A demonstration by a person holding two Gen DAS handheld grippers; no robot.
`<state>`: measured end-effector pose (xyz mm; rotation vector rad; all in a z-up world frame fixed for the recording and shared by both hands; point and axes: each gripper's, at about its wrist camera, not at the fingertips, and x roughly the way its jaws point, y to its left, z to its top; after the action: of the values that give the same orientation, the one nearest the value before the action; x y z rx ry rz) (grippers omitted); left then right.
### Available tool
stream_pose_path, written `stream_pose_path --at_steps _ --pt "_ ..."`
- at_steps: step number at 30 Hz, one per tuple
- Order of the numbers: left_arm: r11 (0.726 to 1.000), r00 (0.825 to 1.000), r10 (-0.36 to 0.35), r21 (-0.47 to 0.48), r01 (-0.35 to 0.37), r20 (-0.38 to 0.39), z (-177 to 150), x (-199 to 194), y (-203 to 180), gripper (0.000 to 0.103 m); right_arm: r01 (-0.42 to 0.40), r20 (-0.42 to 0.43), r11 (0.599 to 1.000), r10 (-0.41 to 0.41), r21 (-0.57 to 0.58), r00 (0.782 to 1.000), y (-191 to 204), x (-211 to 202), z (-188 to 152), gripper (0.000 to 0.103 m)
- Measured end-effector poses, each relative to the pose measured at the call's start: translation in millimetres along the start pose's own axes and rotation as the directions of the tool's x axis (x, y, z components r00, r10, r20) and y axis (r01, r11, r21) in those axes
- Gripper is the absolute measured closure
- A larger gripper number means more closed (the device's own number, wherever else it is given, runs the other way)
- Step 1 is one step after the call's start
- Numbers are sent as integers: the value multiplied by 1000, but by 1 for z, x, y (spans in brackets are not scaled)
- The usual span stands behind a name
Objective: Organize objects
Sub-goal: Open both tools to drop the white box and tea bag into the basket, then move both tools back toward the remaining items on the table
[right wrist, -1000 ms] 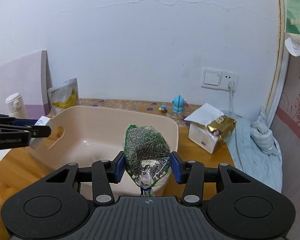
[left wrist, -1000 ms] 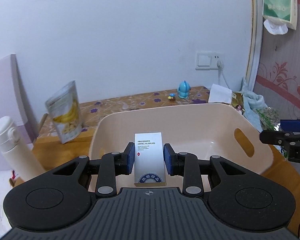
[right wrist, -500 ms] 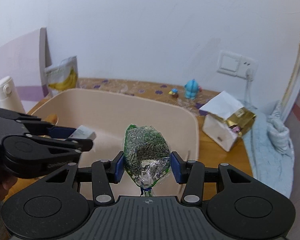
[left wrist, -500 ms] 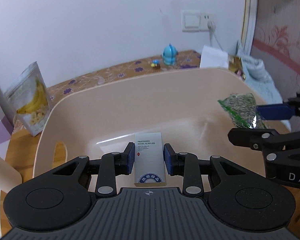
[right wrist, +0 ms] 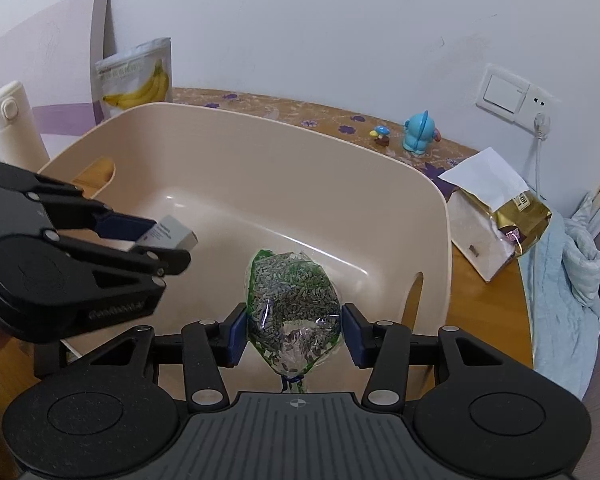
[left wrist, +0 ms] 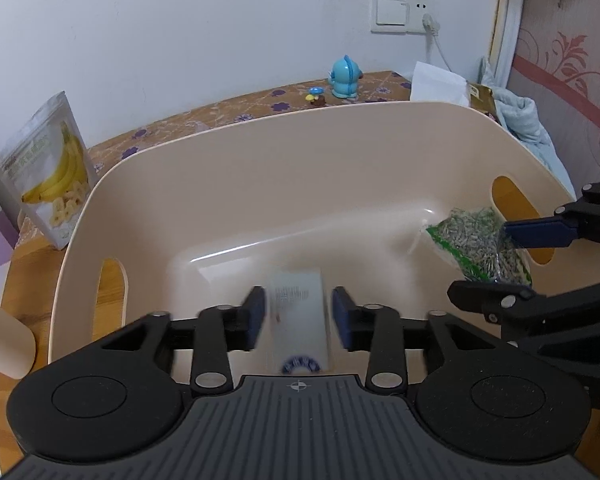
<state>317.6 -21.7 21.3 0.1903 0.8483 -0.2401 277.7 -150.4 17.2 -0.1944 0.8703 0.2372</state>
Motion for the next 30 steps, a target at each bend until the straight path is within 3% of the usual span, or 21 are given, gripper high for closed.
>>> stream_pose_path --at_steps 2,5,14,16,30 --pt "1000 1000 -7 -10 8 16 0 -4 1 39 1 3 1000 -1 0 1000 0 -2 -1 46" --pt "1000 999 21 -15 -20 44 0 -12 2 29 6 18 1000 -6 11 1000 -1 -8 -3 40" --pt "998 994 40 -43 -35 104 -7 -43 11 23 6 112 998 -13 62 994 -8 -52 -13 12" --pt "999 992 42 -36 -38 121 -9 -54 12 21 25 138 998 -34 63 990 -6 -63 -16 2" --pt "999 974 48 3 -49 220 -47 -121 23 16 50 195 995 -65 84 979 7 -116 -56 0"
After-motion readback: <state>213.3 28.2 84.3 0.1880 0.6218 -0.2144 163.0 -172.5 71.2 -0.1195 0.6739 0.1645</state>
